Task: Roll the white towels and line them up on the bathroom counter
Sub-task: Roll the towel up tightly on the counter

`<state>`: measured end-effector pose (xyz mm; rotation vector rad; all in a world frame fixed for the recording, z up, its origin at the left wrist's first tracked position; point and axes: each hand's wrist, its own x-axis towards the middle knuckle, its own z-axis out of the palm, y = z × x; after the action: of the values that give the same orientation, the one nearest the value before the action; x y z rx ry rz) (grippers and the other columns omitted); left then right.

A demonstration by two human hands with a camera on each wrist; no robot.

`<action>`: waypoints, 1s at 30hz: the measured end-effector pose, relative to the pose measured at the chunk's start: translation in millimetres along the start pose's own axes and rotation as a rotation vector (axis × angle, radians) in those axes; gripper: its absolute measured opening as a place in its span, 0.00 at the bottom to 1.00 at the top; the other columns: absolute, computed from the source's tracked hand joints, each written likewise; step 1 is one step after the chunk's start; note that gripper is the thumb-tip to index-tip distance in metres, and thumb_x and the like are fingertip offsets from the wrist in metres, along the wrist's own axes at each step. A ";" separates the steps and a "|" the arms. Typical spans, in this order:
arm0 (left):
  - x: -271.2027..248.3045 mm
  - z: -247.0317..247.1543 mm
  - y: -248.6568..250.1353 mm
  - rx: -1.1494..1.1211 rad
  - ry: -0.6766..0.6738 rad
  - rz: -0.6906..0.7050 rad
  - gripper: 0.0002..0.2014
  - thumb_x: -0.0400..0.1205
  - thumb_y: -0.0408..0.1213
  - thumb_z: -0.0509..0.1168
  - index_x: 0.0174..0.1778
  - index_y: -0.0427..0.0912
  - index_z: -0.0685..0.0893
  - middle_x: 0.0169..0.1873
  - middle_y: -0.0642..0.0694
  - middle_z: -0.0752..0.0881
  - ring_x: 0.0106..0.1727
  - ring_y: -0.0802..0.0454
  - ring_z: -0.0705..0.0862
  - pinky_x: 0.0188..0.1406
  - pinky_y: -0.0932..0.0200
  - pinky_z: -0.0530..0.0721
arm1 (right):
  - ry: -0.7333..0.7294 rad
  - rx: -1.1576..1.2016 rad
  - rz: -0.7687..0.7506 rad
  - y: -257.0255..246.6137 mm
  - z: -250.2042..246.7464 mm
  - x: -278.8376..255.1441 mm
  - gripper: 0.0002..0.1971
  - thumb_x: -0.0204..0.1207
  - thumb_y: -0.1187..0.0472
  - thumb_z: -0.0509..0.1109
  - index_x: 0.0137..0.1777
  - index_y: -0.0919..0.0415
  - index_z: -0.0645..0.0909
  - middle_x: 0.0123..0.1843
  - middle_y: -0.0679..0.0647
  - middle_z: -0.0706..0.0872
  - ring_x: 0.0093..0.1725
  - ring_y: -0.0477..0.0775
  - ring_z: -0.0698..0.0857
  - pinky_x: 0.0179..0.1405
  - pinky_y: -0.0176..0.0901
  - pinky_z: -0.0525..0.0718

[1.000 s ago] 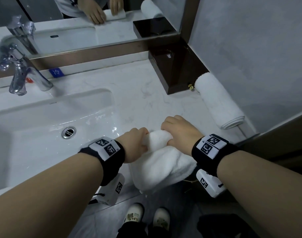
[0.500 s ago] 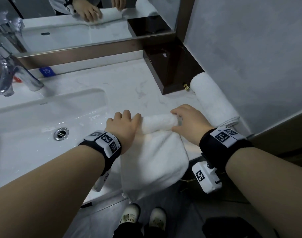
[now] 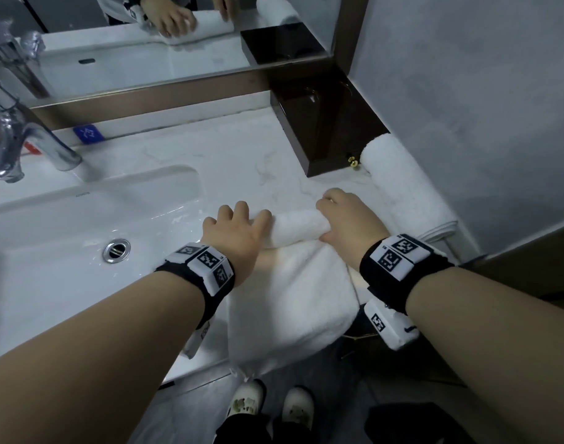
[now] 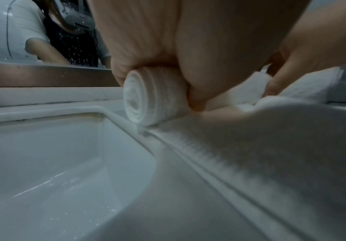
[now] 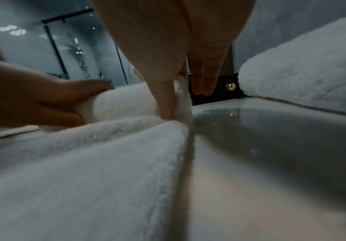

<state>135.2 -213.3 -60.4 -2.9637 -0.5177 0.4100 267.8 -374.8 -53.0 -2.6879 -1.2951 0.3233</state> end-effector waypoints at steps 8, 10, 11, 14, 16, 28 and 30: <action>1.5 7.9 6.8 0.055 0.056 -0.013 0.37 0.62 0.29 0.63 0.67 0.50 0.56 0.57 0.41 0.65 0.51 0.42 0.67 0.40 0.50 0.67 | -0.045 -0.280 -0.054 -2.5 1.9 -1.3 0.15 0.73 0.71 0.64 0.57 0.60 0.70 0.54 0.56 0.78 0.47 0.57 0.77 0.40 0.44 0.67; 1.4 10.1 8.4 0.081 0.070 -0.012 0.38 0.63 0.30 0.65 0.68 0.49 0.56 0.57 0.41 0.65 0.51 0.42 0.67 0.40 0.50 0.65 | -0.035 -0.280 -0.035 -4.2 -0.9 0.0 0.15 0.72 0.69 0.65 0.57 0.57 0.69 0.54 0.54 0.78 0.50 0.57 0.76 0.42 0.43 0.66; 1.5 11.2 9.2 0.090 0.075 -0.011 0.37 0.64 0.31 0.65 0.68 0.48 0.57 0.57 0.41 0.65 0.51 0.42 0.67 0.40 0.50 0.65 | -0.037 -0.261 -0.031 -5.5 -3.5 1.9 0.15 0.72 0.67 0.65 0.56 0.56 0.69 0.54 0.54 0.78 0.52 0.57 0.75 0.44 0.43 0.67; 2.1 13.2 10.0 0.084 0.091 -0.009 0.37 0.65 0.33 0.66 0.68 0.48 0.56 0.58 0.41 0.64 0.52 0.42 0.67 0.40 0.49 0.63 | -0.115 -0.135 -0.038 -12.7 -11.0 8.1 0.17 0.75 0.53 0.66 0.61 0.57 0.73 0.62 0.54 0.78 0.62 0.58 0.73 0.59 0.48 0.73; 2.7 14.2 9.2 0.068 0.095 0.001 0.38 0.64 0.33 0.65 0.68 0.48 0.56 0.57 0.41 0.63 0.53 0.42 0.65 0.41 0.49 0.62 | -0.203 -0.031 -0.060 -22.1 -13.2 10.5 0.26 0.80 0.44 0.62 0.72 0.59 0.72 0.69 0.56 0.77 0.70 0.59 0.71 0.68 0.52 0.72; -8.9 19.5 4.4 -0.005 0.082 0.132 0.41 0.77 0.41 0.61 0.83 0.43 0.46 0.81 0.38 0.59 0.78 0.40 0.63 0.75 0.46 0.61 | -0.349 0.155 0.021 -35.2 -16.1 32.4 0.26 0.77 0.45 0.70 0.71 0.54 0.74 0.65 0.53 0.81 0.64 0.56 0.80 0.58 0.45 0.77; -12.4 19.4 2.1 -0.045 0.085 0.163 0.41 0.80 0.42 0.60 0.85 0.41 0.44 0.84 0.39 0.56 0.83 0.41 0.58 0.80 0.48 0.56 | -0.337 0.165 -0.001 -35.1 -13.5 32.2 0.18 0.74 0.47 0.73 0.58 0.53 0.74 0.53 0.51 0.82 0.52 0.56 0.81 0.46 0.46 0.77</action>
<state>119.2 -218.4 -76.3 -3.0622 -0.2812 0.2882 264.3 -328.2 -36.5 -2.5687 -1.2833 0.8742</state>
